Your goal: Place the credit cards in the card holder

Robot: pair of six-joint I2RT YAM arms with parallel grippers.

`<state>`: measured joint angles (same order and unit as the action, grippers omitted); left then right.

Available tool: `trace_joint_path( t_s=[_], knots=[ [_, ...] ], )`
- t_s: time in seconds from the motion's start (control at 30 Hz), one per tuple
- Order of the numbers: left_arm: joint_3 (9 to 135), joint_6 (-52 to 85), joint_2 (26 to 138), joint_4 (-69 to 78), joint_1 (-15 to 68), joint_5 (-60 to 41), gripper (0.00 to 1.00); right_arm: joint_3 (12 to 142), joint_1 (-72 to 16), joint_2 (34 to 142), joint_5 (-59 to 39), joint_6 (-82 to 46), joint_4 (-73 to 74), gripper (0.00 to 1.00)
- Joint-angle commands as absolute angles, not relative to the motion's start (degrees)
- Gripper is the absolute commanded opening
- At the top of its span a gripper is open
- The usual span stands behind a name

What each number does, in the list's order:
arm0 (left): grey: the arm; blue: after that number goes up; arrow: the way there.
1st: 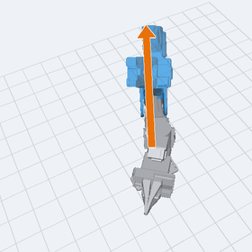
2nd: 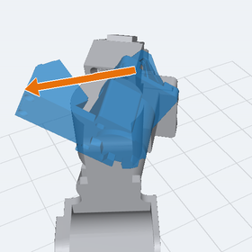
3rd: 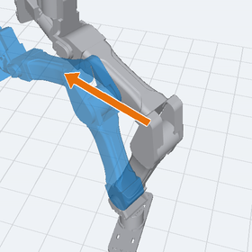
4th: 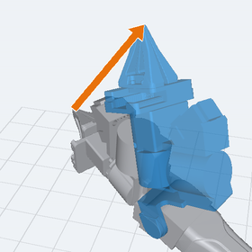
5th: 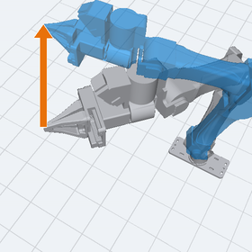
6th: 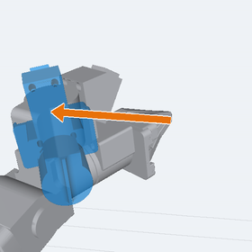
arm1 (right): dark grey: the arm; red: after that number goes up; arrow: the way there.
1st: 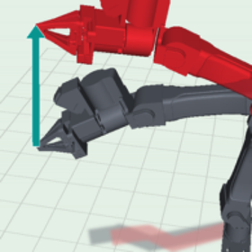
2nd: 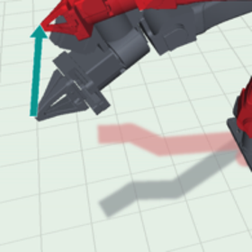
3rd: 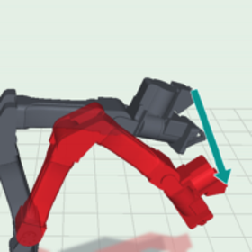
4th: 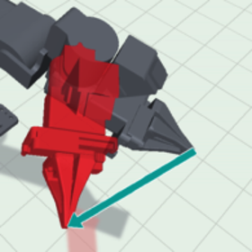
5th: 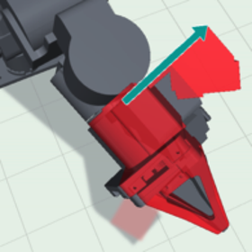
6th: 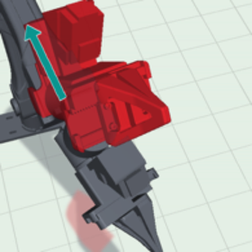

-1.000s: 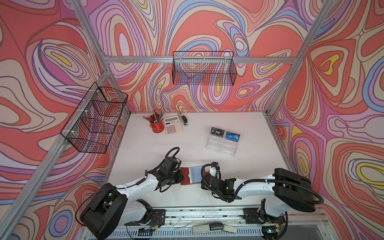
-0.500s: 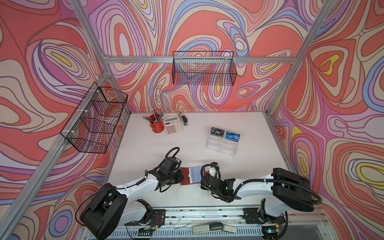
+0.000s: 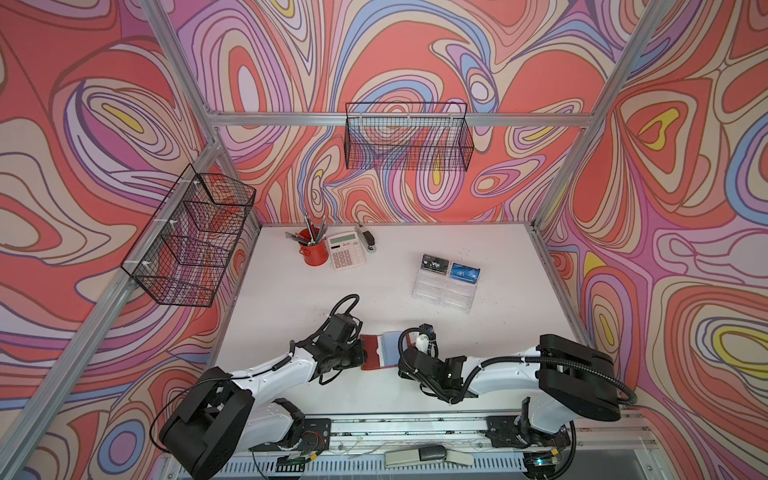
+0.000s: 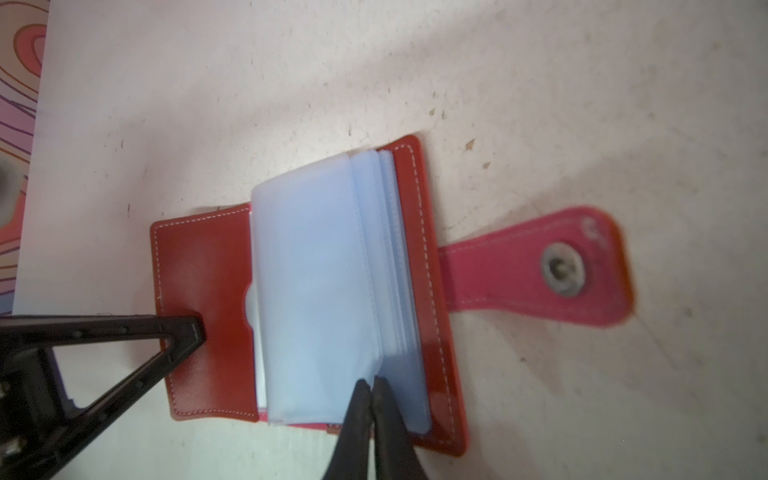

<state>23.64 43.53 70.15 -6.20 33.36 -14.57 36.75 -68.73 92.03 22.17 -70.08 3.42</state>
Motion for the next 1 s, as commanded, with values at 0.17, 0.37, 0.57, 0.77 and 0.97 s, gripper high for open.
trace_joint_path(
  t_s=[0.17, 0.37, 0.57, 0.77, 0.97],
  knots=[
    [23.7, 43.0, 69.4, -8.7, 33.3, -13.7, 0.06, 36.2, -69.2, 89.7, 23.3, -67.9, 7.3, 0.0],
    [23.3, 43.4, 68.9, -8.0, 33.3, -14.2, 0.09, 37.2, -72.0, 87.3, 26.6, -62.9, 9.7, 0.0],
    [23.3, 44.1, 67.2, -8.9, 33.3, -13.8, 0.27, 38.7, -74.1, 88.6, 27.8, -59.6, 12.3, 0.0],
    [24.8, 44.1, 62.7, -14.7, 33.1, -9.0, 0.49, 40.6, -75.6, 91.2, 27.4, -55.6, 15.1, 0.0],
    [27.0, 44.1, 56.4, -22.7, 32.8, -4.3, 0.53, 42.8, -76.3, 94.3, 26.7, -52.9, 16.3, 0.0]
  ],
)
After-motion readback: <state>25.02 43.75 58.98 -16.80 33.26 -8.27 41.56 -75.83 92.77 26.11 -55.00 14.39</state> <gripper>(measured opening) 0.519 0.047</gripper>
